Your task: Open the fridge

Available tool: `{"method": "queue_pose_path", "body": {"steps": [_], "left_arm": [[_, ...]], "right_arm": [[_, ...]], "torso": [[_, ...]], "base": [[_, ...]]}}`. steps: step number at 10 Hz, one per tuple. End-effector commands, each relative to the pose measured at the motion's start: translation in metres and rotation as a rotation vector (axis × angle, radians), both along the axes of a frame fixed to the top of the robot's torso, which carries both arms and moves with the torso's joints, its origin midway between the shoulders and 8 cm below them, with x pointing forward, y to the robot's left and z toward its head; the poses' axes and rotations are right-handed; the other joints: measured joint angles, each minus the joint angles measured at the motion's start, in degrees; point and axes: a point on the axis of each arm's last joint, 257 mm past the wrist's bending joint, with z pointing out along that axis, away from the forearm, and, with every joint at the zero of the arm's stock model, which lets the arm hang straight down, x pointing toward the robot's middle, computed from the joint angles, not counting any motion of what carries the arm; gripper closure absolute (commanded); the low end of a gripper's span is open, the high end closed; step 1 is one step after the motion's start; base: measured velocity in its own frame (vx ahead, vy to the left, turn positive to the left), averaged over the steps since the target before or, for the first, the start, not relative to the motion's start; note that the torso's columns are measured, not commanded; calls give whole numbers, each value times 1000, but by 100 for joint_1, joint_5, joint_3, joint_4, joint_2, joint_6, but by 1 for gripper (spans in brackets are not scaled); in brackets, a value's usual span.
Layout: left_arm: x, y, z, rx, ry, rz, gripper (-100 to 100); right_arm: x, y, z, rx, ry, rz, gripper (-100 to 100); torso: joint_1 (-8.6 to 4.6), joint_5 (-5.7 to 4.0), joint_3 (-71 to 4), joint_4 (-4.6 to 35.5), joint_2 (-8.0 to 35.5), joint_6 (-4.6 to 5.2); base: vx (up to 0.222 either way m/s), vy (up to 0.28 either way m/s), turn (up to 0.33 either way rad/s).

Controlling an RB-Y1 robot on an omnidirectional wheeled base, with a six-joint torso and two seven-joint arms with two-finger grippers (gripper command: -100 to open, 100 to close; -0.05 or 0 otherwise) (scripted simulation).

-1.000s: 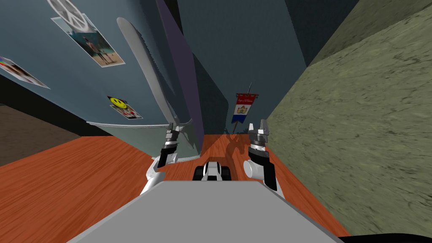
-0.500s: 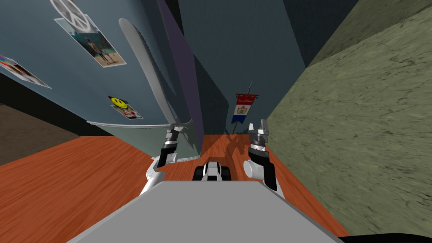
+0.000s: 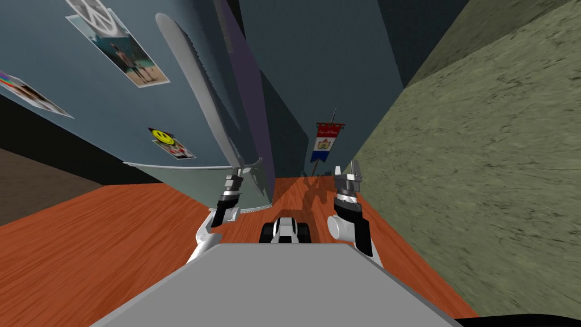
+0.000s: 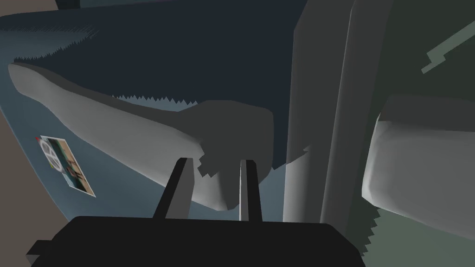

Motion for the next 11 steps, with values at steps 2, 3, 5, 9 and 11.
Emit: {"method": "queue_pose_path", "body": {"steps": [2,3,5,9,11], "left_arm": [[-4,-13,9,2,-11,-74,100],[-5,-20,11,2,-11,-104,100],[-8,-33,14,1,-8,-163,100],[-18,-52,1,-5,34,-237,100],[-24,-59,3,-1,26,-268,100]], "right_arm": [[0,0,0,0,0,0,0],[0,0,0,0,0,0,0],[0,0,0,0,0,0,0],[0,0,0,0,1,0,0],[0,0,0,0,0,0,0]], "torso": [[19,-19,-38,19,-49,-34],[13,-26,-54,24,-69,-52],[-2,-25,-44,17,-57,-19],[-87,-45,-67,7,-101,9],[-43,-27,-70,-11,-98,23]], "base": [[-296,196,-88],[-256,87,-23],[-314,156,-73],[-271,158,-65],[-148,213,-79]]}}
